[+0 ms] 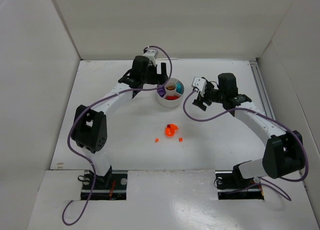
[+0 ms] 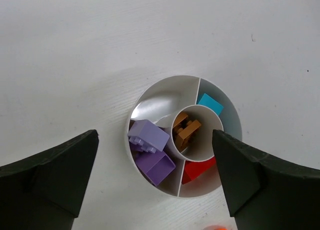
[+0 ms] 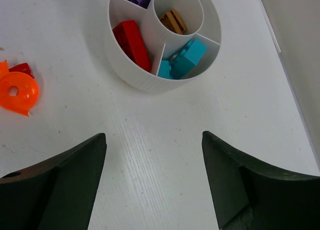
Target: Sort the legos into containers by color
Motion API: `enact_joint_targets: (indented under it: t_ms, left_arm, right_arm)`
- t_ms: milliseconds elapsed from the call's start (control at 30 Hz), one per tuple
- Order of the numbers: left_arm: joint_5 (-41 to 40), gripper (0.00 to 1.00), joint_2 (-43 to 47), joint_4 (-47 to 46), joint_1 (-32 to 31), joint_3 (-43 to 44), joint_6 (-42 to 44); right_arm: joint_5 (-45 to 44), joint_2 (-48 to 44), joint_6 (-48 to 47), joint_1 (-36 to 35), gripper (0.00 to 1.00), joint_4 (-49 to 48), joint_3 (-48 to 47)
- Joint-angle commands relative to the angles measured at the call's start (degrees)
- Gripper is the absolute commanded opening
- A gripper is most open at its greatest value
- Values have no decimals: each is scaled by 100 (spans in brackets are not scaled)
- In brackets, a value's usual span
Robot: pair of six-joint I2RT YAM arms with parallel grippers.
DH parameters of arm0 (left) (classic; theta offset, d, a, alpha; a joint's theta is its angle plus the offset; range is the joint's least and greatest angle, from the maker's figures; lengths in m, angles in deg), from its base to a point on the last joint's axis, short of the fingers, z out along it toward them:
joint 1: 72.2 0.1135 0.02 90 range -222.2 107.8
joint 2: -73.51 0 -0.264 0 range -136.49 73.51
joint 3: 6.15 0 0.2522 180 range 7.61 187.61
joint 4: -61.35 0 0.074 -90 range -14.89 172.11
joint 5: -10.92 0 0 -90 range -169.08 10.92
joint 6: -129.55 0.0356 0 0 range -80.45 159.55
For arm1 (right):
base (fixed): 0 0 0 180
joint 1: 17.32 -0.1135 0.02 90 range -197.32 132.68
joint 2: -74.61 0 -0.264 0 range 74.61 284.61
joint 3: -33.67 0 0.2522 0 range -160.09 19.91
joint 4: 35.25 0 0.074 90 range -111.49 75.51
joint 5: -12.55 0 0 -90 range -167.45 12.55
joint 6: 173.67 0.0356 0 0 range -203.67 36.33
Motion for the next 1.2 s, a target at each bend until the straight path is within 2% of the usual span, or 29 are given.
enact_joint_targets:
  t_ms: [0,133,167,233,333,400,600,700,800,1167]
  left_arm:
    - [-26,100,904,-69,-11,-237,-39]
    - [-148,100,1995,-193,-11,-1379,-452]
    - [-227,100,2223,-193,-11,-1886,-566]
    - [-682,100,2898,-28,-11,-2355,-1066]
    - [-887,100,3663,220,-124,-3199,-1768]
    - [-940,100,3999,430,-212,-3716,-2025]
    - [-992,100,5133,896,-266,-4641,-2605]
    - [-993,100,5511,950,-266,-4791,-2721]
    - [-993,100,5644,950,-266,-4845,-2773]
    - [-826,100,5398,950,-266,-4845,-2773]
  right_arm:
    - [-355,-152,-189,-255,82,98,-42]
    - [-972,-267,-198,-984,83,231,133]
    - [-1043,-319,-197,-1299,83,22,220]
    - [-1254,-319,13,-1599,83,-181,537]
    - [-1597,-319,137,-2206,83,-699,949]
    - [-1791,-232,303,-2469,83,-989,1082]
    - [-1739,181,752,-2760,75,-1693,1407]
    - [-1590,471,971,-2813,70,-1843,1408]
    - [-1589,585,1024,-2813,70,-1984,1408]
    - [-1799,937,1454,-2866,67,-2151,1461]
